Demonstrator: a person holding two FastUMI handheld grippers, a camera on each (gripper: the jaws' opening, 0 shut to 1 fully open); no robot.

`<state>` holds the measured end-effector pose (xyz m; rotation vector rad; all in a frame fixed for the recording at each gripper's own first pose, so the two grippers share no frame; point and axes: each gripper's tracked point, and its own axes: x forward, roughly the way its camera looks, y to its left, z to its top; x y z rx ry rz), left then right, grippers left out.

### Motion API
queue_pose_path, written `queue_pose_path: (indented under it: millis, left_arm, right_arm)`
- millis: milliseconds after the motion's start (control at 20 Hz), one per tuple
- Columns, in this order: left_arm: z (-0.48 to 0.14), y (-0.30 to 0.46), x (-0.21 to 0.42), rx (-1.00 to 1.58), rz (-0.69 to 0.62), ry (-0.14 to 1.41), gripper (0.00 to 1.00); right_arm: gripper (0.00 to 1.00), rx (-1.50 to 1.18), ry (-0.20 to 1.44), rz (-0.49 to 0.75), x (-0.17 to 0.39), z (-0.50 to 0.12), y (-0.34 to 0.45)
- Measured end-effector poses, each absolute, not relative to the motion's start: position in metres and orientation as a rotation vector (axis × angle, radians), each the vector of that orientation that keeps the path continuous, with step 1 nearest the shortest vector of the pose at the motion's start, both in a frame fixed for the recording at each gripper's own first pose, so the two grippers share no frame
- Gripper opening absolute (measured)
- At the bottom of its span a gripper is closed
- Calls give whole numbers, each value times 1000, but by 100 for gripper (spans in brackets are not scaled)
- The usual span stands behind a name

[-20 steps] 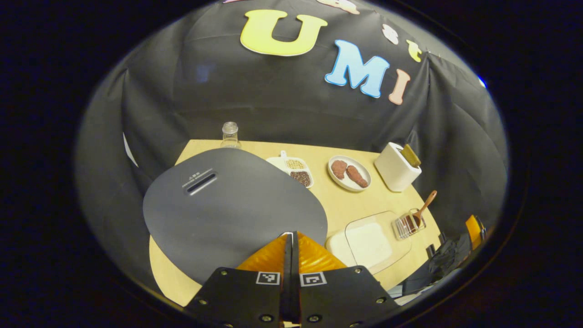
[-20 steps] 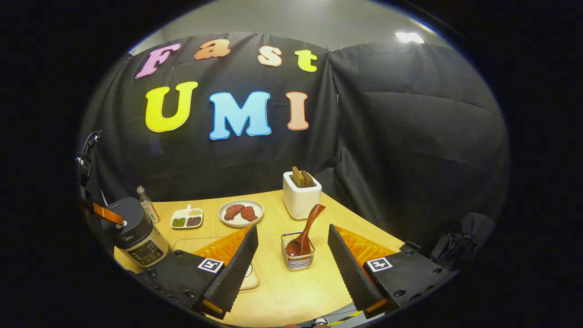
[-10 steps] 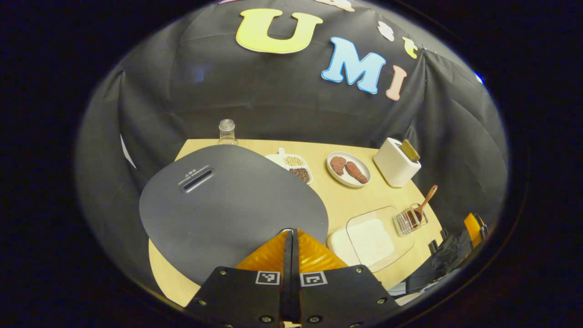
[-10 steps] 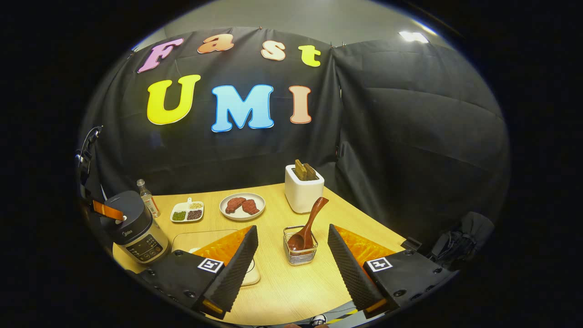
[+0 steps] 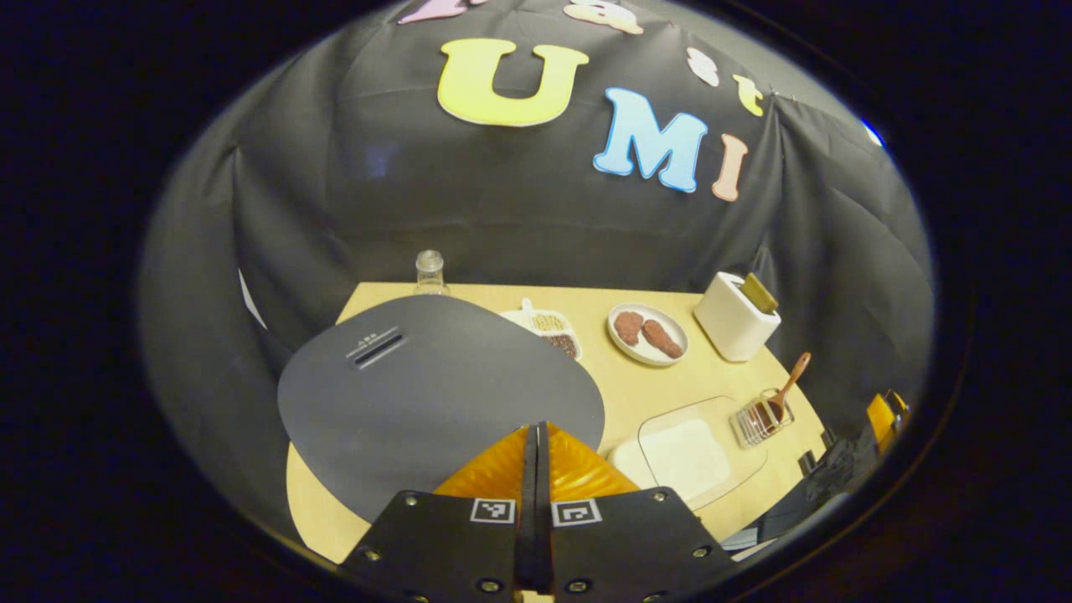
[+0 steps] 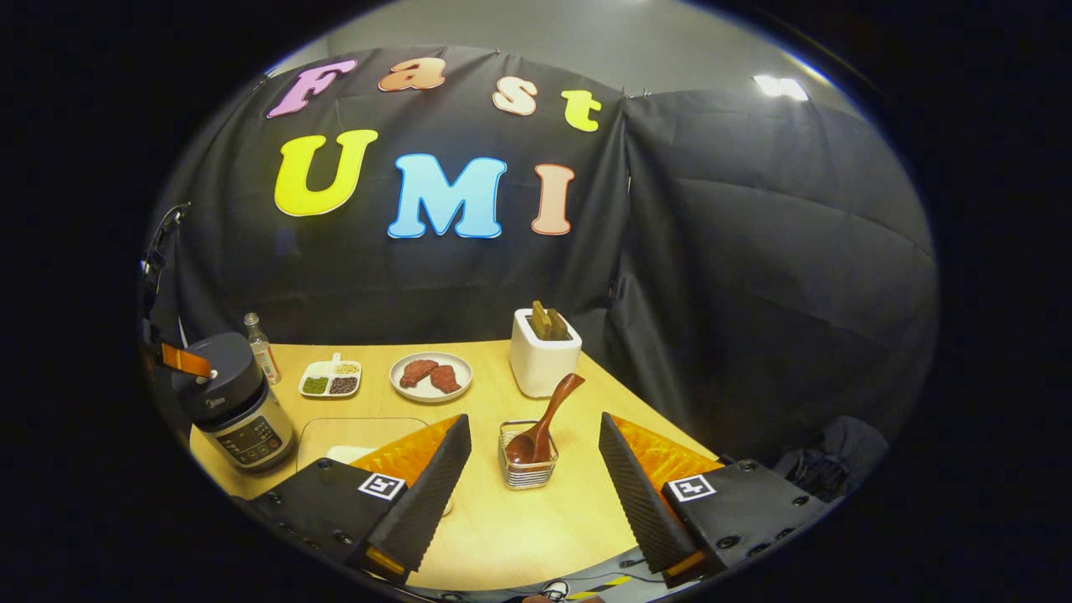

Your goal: Close the left gripper, press the button to open the rice cooker; take a wooden spoon from the chopstick holder with the right hand, scoop a spoonful of rice and pour it into the rice cooker, then put the wooden spoon back into the chopstick holder.

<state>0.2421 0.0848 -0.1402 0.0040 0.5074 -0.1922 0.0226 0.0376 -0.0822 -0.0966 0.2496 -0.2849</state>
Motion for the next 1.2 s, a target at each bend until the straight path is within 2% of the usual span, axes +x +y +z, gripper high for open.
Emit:
queue_pose_path:
  millis: [250,400,750,800,1000,1200]
  left_arm:
    - [-36,111,235,27,-105,237,2]
    - [20,128,209,-1,-75,99,0]
    - [24,156,155,54,34,47,0]
    - [19,151,150,44,36,53,5]
    - [25,140,139,42,103,25,72]
    - [33,113,136,78,152,-8,94]
  right_arm:
    - [98,-106,252,-275,37,-72,40]
    - [98,-133,229,-236,53,-63,51]
    - [98,-140,176,-103,93,-46,75]
    - [98,-124,172,-88,102,-44,76]
    - [97,-90,177,-68,137,-41,56]
    - [98,-38,208,-90,164,-49,19]
